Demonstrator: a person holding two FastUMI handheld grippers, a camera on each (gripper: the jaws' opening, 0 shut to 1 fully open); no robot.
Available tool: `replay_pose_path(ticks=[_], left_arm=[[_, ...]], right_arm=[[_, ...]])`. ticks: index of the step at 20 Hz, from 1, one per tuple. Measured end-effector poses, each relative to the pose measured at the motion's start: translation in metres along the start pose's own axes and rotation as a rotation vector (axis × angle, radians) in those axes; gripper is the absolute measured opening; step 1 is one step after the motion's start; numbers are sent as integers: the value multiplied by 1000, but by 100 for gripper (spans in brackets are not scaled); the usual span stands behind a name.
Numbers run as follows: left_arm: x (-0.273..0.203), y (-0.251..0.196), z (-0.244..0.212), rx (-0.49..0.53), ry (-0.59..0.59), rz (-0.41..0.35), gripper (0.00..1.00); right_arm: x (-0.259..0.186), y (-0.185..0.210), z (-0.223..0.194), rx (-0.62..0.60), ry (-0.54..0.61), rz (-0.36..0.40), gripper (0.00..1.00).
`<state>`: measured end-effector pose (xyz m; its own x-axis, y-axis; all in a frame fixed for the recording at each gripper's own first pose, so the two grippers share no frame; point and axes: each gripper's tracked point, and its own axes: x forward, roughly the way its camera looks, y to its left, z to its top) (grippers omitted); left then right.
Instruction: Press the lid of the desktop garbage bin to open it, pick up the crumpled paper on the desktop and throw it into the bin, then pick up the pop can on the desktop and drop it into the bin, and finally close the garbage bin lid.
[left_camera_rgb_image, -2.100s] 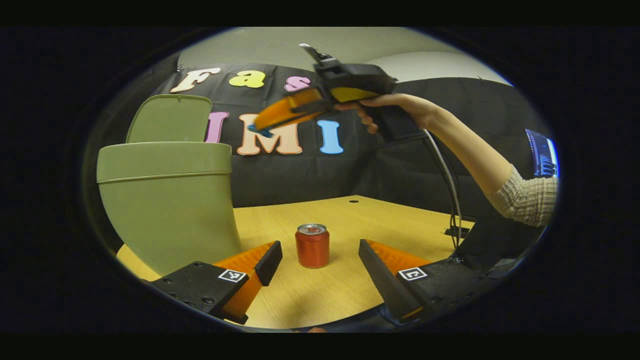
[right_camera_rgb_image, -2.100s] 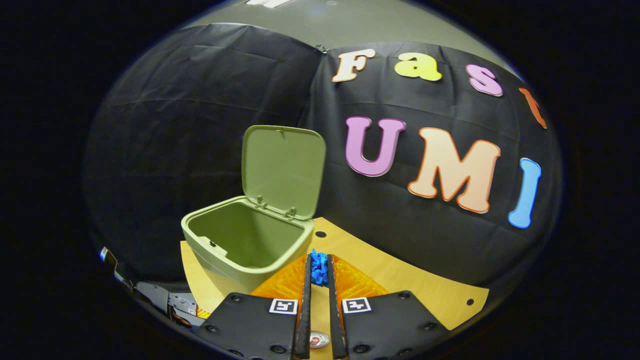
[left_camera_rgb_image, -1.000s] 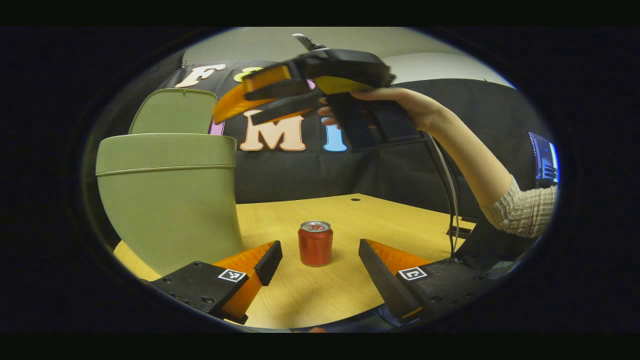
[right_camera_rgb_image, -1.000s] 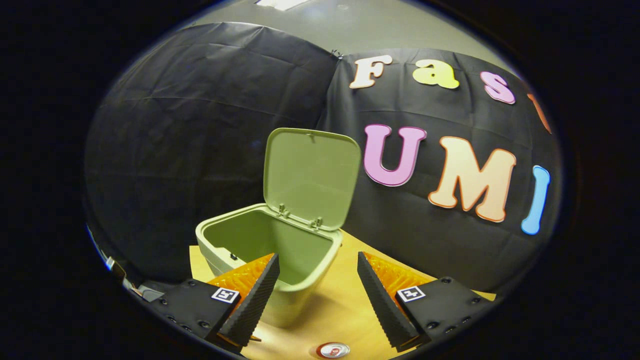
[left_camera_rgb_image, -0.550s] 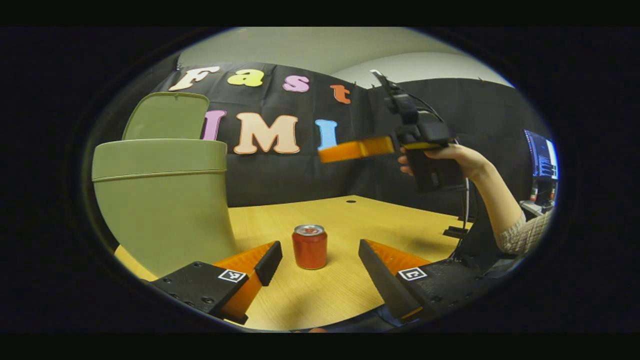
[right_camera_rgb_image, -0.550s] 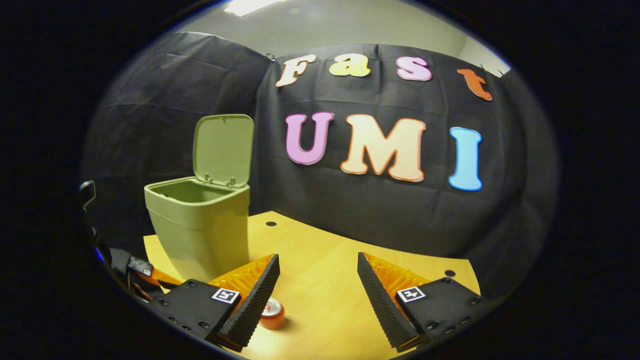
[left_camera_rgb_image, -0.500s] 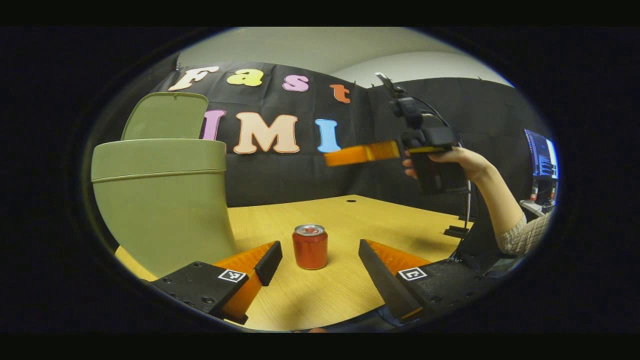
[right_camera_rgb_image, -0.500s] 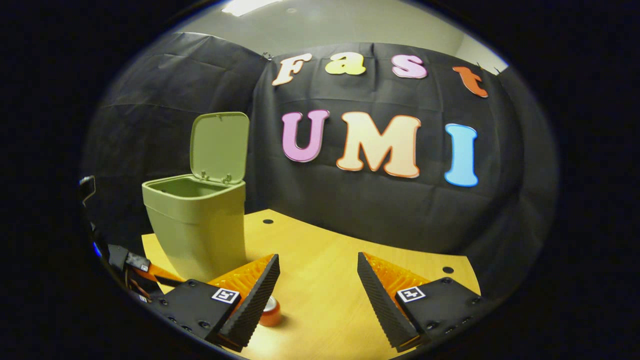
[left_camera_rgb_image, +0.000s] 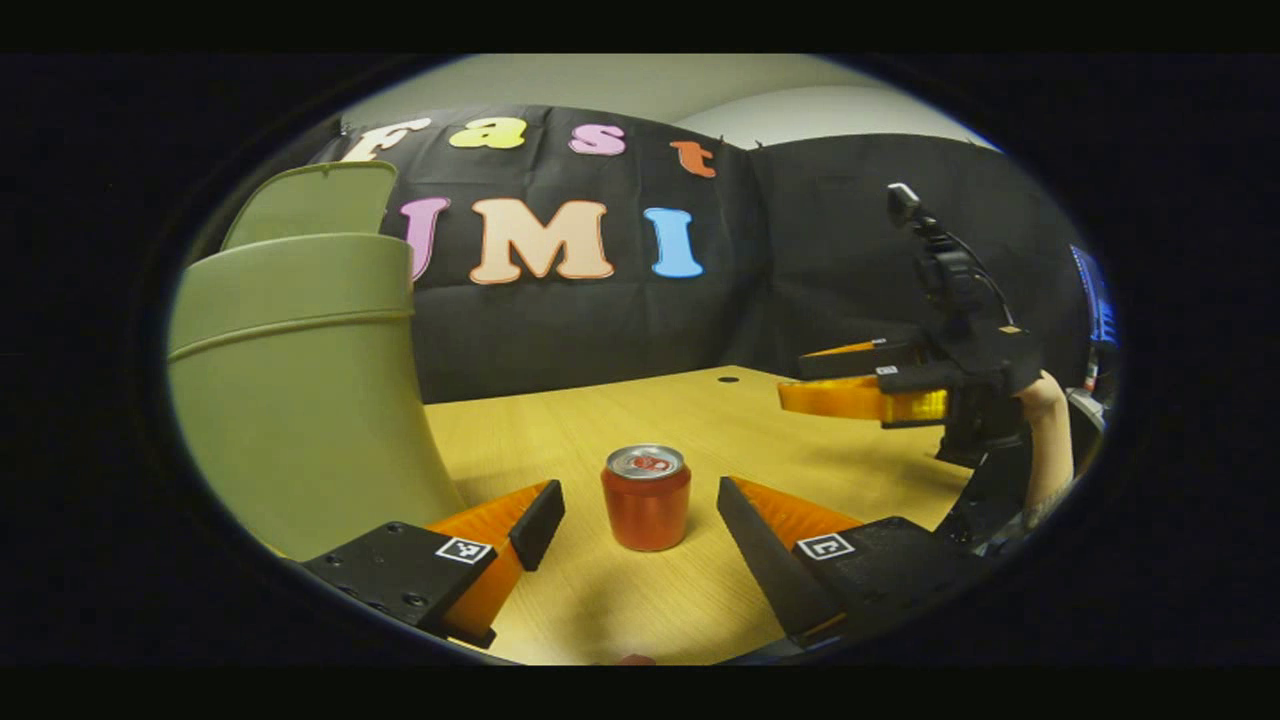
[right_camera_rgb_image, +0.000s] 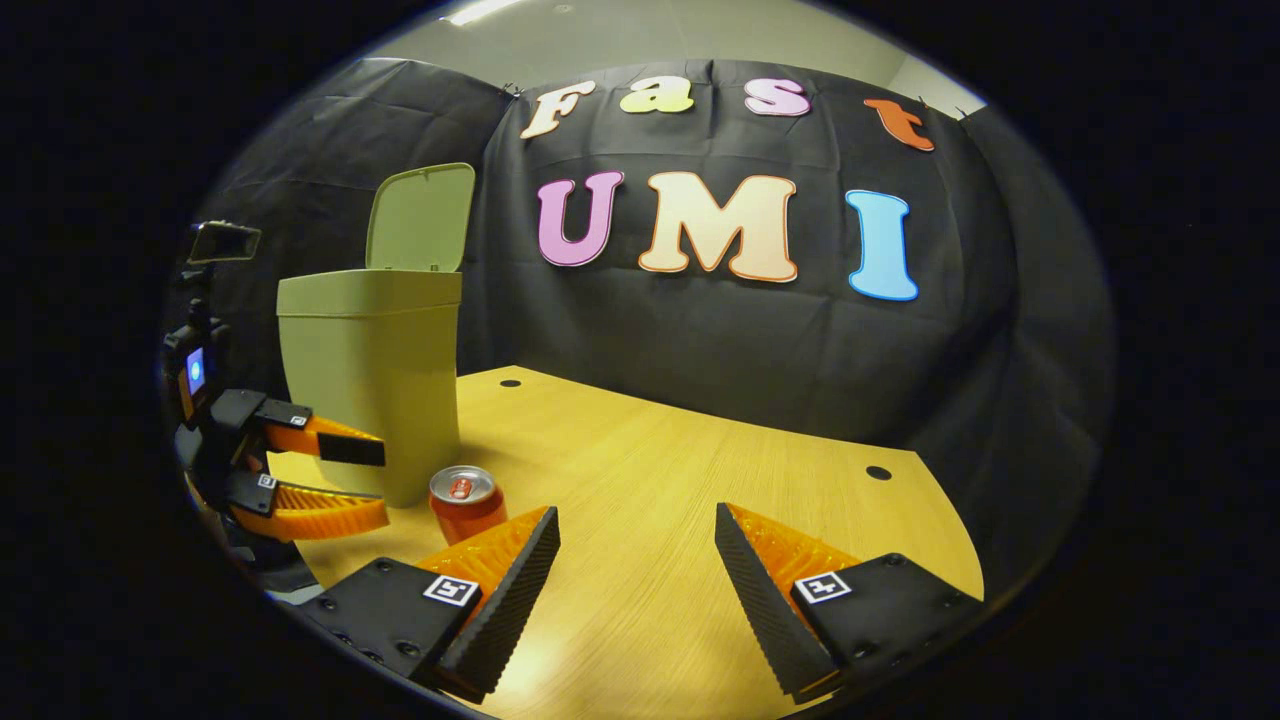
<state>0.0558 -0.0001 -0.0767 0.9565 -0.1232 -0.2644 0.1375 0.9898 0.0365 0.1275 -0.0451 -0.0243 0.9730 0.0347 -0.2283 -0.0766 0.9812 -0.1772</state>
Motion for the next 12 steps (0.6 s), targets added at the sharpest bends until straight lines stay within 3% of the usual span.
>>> replay_pose_path(ticks=[11, 12], left_arm=[[45, -2, -22, -17, 81, 3, 94], [48, -3, -24, -17, 91, 2, 91]], right_arm=[[-6, -14, -27, 36, -11, -27, 99], [-5, -14, -25, 36, -16, -23, 99]])
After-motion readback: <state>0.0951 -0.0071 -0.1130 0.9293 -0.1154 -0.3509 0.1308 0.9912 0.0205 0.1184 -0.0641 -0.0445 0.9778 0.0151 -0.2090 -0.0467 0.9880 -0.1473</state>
